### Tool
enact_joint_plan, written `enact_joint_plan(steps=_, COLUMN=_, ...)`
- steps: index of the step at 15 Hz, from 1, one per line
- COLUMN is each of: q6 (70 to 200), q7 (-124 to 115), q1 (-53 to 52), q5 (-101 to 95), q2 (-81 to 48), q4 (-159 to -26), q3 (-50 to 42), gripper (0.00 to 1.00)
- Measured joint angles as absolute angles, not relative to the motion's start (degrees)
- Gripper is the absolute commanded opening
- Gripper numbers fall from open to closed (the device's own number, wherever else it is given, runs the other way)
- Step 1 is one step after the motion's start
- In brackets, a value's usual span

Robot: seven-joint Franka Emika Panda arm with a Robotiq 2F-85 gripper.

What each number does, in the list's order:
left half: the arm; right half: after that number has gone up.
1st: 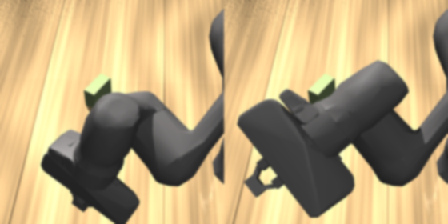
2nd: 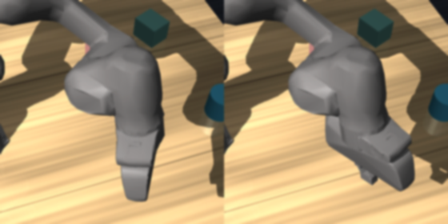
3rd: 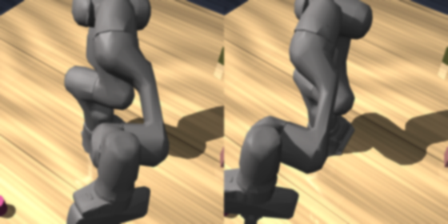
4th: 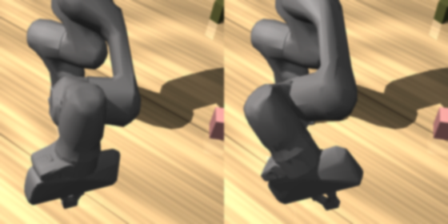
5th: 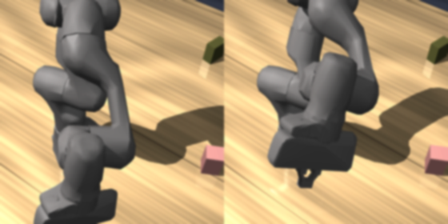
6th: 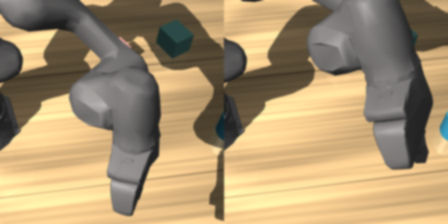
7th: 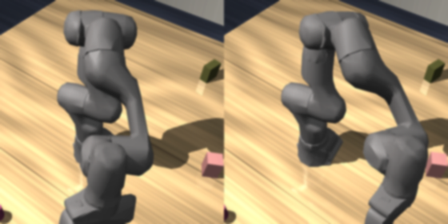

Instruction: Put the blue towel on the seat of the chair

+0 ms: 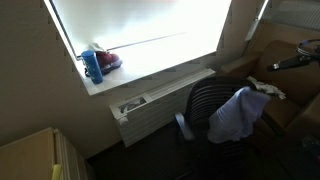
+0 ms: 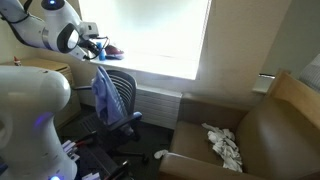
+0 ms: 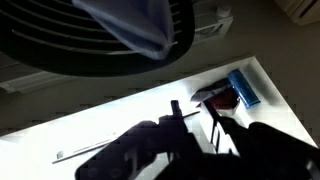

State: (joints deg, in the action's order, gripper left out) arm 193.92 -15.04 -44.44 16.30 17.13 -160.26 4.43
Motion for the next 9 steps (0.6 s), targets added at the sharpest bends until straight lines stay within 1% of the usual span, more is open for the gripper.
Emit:
enact_joint_plan(steps=2, q6=191.64, q7=-15.82, q1=-44.43, q5=16.36, q2=16.58, q4=-159.45, q3=4.40, gripper=0.73)
enact_joint_plan(steps=3, q6=190.21, q7=-16.21, q1=-44.29, q5=16.38, q2=16.20, q4=-158.97, q3=4.40, gripper=0.56)
enact_joint_plan(steps=4, q6=190.02, q7=-16.25, q1=-44.27, q5=16.35, q2=16.07, q4=-158.85, q3=4.39, gripper=0.62)
enact_joint_plan(steps=5, q6=190.07, q7=-16.25, q1=-44.33, q5=16.34, q2=16.09, q4=-158.86, q3=4.39, gripper=0.70)
enact_joint_plan(steps=6, q6=190.07, q7=-16.25, q1=-44.36, q5=16.34, q2=16.20, q4=-158.86, q3=4.39, gripper=0.73)
enact_joint_plan(steps=9, q6=190.07, q7=-16.25, q1=-44.37, q5=16.34, q2=16.24, q4=-158.86, q3=4.39, gripper=0.73)
